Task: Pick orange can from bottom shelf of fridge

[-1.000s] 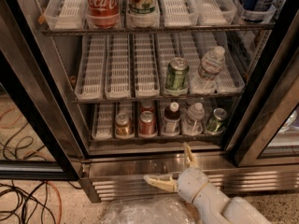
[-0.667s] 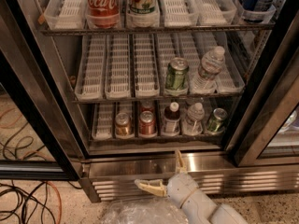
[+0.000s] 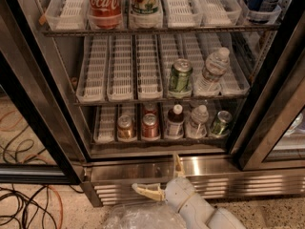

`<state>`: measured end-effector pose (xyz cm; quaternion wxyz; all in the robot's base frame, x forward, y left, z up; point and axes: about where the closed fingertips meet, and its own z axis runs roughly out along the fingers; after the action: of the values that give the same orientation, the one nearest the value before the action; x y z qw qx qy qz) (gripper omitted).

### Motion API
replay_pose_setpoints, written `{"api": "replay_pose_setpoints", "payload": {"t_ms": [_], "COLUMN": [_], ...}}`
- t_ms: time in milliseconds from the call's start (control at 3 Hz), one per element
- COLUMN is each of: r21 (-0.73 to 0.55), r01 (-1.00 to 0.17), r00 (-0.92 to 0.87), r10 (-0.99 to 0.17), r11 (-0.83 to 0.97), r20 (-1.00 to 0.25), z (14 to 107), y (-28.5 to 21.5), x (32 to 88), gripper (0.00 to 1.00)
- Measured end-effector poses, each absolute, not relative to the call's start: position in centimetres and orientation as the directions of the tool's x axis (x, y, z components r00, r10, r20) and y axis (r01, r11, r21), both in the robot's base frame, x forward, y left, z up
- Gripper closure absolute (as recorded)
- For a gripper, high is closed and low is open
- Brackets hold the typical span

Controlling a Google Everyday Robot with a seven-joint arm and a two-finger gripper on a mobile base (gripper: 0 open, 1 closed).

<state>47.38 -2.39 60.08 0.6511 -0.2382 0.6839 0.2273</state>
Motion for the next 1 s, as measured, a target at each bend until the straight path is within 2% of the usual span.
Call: {"api": "replay_pose_setpoints", "payload": {"t_ms": [1000], "r21": [0.021], "r01": [-0.594], "r00": [-0.003], "r10": [0.023], "r11": [0.804], "r20": [-1.0], "z": [59.0], "y": [1.4], "x": [50.0], "gripper": [0.0]}}
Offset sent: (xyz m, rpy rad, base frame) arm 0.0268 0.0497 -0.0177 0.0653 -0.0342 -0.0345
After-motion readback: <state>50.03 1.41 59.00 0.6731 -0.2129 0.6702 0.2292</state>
